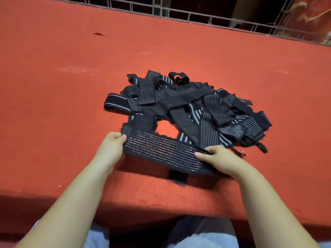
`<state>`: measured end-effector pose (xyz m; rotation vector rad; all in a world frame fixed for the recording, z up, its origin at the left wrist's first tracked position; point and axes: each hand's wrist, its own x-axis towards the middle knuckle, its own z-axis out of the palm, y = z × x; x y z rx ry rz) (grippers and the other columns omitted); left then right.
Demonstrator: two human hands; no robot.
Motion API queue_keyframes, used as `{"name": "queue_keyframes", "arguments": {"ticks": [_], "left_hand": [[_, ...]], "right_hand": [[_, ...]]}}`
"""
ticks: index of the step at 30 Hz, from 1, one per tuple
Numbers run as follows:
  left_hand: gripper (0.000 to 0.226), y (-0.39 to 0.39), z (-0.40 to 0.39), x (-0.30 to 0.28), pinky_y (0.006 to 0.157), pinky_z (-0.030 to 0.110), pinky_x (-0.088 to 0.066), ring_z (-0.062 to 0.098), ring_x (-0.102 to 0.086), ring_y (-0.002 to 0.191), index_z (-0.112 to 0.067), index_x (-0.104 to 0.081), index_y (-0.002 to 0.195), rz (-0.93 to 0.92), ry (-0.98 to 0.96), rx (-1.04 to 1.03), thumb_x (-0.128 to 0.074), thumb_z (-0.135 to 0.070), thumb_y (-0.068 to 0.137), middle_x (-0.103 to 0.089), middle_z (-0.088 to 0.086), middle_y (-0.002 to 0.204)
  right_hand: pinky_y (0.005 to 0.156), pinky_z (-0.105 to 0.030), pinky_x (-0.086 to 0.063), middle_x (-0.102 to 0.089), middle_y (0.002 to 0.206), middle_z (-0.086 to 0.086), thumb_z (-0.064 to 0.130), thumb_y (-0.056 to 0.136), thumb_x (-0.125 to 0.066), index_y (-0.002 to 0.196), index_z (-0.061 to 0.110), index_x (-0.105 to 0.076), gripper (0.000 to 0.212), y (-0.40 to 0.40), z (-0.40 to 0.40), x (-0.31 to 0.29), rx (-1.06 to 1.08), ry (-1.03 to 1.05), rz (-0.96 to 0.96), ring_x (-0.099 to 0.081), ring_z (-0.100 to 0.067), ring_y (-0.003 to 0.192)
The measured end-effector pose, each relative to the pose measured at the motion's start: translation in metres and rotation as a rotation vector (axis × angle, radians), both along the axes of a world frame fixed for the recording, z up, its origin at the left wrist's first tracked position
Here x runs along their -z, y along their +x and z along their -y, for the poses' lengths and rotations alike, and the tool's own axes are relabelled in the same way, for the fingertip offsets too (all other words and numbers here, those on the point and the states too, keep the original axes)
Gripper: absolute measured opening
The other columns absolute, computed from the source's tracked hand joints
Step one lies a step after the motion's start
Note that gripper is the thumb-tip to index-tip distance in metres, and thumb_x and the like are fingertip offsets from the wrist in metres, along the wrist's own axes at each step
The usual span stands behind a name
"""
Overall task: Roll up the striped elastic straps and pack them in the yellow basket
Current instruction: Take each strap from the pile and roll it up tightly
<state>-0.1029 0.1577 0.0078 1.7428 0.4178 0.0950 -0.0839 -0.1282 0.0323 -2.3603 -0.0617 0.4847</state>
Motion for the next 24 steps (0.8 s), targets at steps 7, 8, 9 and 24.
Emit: {"name": "queue_keyframes", "arguments": {"ticks": [7,8,9,24], "left_hand": [[0.018,-0.028,-0.032,0.025,0.069,0.034,-0.033,0.029,-0.054,0.084,-0.012,-0.047,0.078,-0.181,0.488,-0.143,-0.044,-0.018,0.095,-0.059,0.014,0.083],[0.016,-0.031,-0.037,0.026,0.074,0.036,-0.035,0.032,-0.056,0.091,-0.012,-0.048,0.081,-0.200,0.500,-0.148,-0.044,-0.018,0.095,-0.061,0.017,0.091],[0.014,-0.035,-0.041,0.026,0.078,0.037,-0.037,0.034,-0.056,0.097,-0.011,-0.048,0.084,-0.221,0.515,-0.146,-0.044,-0.019,0.095,-0.062,0.019,0.097],[0.028,-0.041,0.004,0.012,0.058,0.031,-0.025,0.020,-0.042,0.064,-0.016,-0.041,0.068,-0.195,0.293,0.076,-0.046,-0.014,0.096,-0.048,0.006,0.067]], "right_hand": [[0.076,-0.025,-0.050,-0.074,0.081,0.005,0.047,0.066,-0.080,0.086,0.018,-0.074,0.036,-0.007,0.015,-0.019,-0.161,-0.280,-0.157,-0.067,-0.010,0.076],[0.078,-0.028,-0.051,-0.075,0.082,0.000,0.055,0.056,-0.082,0.084,0.014,-0.075,0.050,-0.008,0.015,-0.019,-0.170,-0.209,-0.186,-0.068,-0.013,0.075],[0.078,-0.032,-0.052,-0.075,0.082,-0.004,0.065,0.044,-0.083,0.082,0.009,-0.074,0.068,-0.009,0.016,-0.018,-0.166,-0.142,-0.201,-0.066,-0.016,0.073],[0.055,-0.027,-0.034,-0.056,0.062,-0.001,0.046,0.065,-0.082,0.061,0.012,-0.054,0.044,-0.015,0.066,-0.049,0.200,-0.370,-0.035,-0.050,-0.016,0.060]]}}
